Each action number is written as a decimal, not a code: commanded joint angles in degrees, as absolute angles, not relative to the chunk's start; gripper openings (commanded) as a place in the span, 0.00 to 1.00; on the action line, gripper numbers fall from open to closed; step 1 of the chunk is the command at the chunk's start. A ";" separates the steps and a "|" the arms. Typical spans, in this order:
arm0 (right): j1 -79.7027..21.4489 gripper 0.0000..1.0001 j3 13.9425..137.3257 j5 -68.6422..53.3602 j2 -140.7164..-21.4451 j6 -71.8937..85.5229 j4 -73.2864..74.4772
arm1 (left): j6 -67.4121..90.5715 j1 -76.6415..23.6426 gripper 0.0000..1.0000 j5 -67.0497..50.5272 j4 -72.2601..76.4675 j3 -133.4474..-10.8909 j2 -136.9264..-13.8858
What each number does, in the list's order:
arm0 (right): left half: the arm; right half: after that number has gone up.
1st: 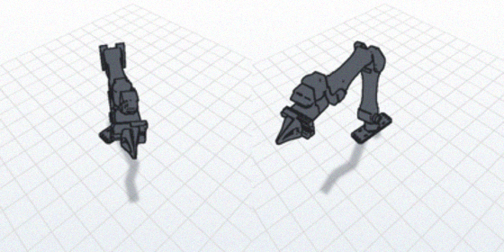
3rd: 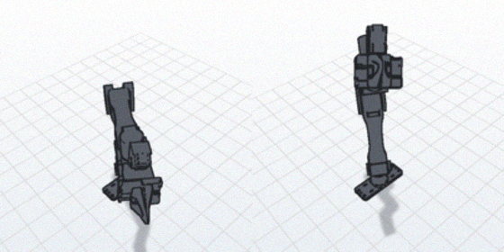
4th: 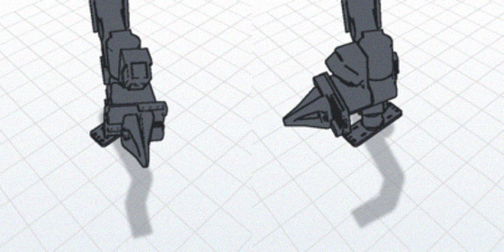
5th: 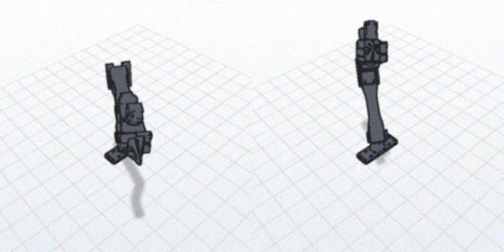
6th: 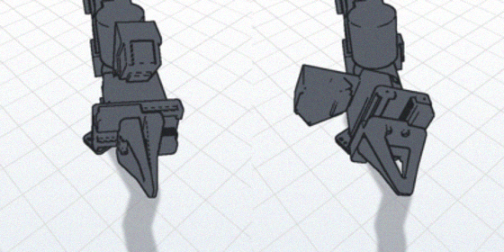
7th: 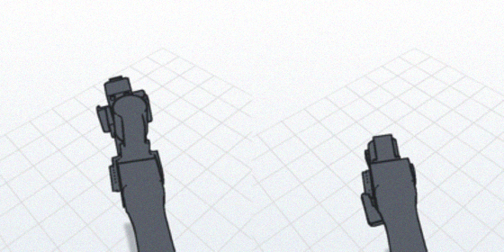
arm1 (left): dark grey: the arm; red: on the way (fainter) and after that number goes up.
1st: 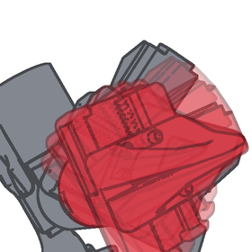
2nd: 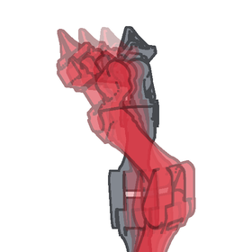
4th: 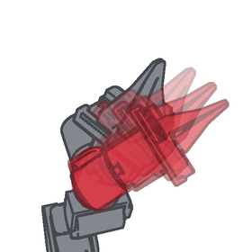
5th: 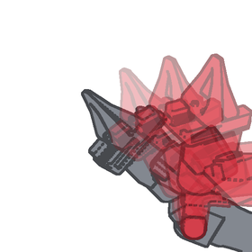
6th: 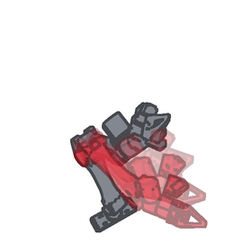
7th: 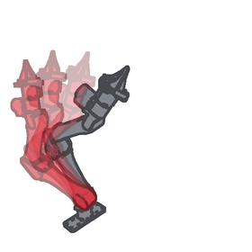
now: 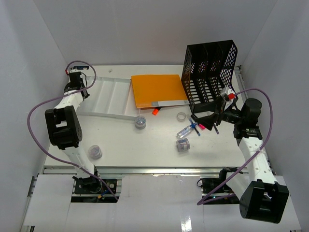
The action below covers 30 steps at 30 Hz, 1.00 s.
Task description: Organize the desk
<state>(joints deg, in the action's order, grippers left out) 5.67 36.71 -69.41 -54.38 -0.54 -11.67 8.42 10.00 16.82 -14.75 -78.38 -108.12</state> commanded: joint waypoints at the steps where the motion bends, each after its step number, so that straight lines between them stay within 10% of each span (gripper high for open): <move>1: 5.98 0.90 37.00 -71.10 -53.87 -2.11 -11.43 | 0.54 11.06 0.00 21.53 -15.64 -88.91 -113.70; 9: 5.98 0.90 36.91 -71.02 -54.44 -2.43 -11.34 | 0.18 12.04 0.24 23.05 -15.82 -92.45 -119.11; 16: 6.35 0.90 36.83 -70.49 -54.86 -3.63 -10.36 | 1.79 12.04 0.73 21.25 -16.40 -90.88 -117.92; 23: 7.29 0.90 38.40 -67.34 -56.51 -12.00 -1.71 | 8.16 11.87 0.77 12.86 -19.59 -90.62 -111.90; 30: 0.75 0.99 43.43 -40.57 -62.30 -23.09 13.69 | 19.90 11.79 0.91 -21.16 -12.23 -74.32 -92.73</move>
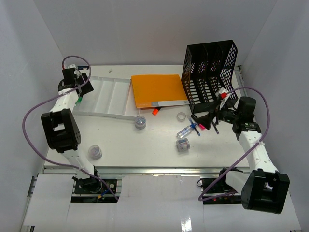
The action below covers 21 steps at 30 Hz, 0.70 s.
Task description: Organize the desk
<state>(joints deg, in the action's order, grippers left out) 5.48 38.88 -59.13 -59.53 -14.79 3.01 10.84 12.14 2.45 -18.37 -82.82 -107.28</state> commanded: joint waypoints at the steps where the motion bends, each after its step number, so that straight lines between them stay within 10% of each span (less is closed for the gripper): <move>1: -1.25 1.00 43.76 -35.93 -63.22 -23.51 15.07 | 21.96 11.62 0.98 -26.23 -9.56 -71.51 -89.69; 7: -7.65 0.95 43.90 -17.64 -70.18 -28.57 16.65 | 26.94 2.94 0.98 -42.95 2.61 -52.07 -76.35; 21: -7.65 0.75 51.51 -16.53 -85.89 -42.25 24.18 | 22.76 -1.41 0.98 -50.33 5.71 -32.81 -52.74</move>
<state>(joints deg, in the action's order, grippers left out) -7.53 49.29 -18.61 -83.78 -38.93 23.26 24.11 -1.61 -47.42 3.62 -32.93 -55.45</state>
